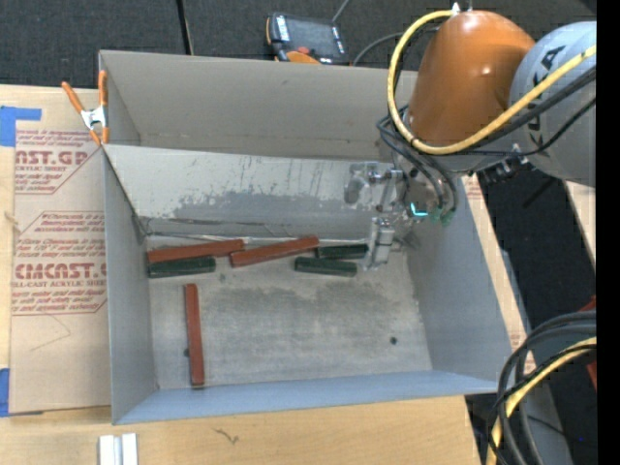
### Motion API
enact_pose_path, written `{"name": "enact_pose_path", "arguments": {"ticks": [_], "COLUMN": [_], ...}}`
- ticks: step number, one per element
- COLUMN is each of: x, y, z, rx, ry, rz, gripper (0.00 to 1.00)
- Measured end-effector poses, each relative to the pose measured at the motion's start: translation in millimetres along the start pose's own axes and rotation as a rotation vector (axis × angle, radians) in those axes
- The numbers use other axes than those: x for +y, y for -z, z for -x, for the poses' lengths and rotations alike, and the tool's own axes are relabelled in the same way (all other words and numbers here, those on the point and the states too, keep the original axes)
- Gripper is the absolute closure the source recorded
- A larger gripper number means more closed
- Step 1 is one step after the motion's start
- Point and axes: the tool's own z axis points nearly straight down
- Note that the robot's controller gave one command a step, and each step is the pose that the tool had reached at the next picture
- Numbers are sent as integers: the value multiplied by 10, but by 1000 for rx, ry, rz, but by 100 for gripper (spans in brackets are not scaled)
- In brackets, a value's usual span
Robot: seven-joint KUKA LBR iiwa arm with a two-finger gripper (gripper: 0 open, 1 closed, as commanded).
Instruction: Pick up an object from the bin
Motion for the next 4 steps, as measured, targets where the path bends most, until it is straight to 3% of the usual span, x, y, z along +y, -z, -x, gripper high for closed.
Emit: {"name": "enact_pose_path", "arguments": {"ticks": [1,2,3,4], "x": [299,93,90,135], "y": [-1495,-1713,-1702,-513], "z": [-93,-1,5,-44], "rx": [1,-7,-10,-12], "ry": [-35,-151,-151,302], "rz": [1,2,1,-2], "gripper": [0,0,100,100]}}
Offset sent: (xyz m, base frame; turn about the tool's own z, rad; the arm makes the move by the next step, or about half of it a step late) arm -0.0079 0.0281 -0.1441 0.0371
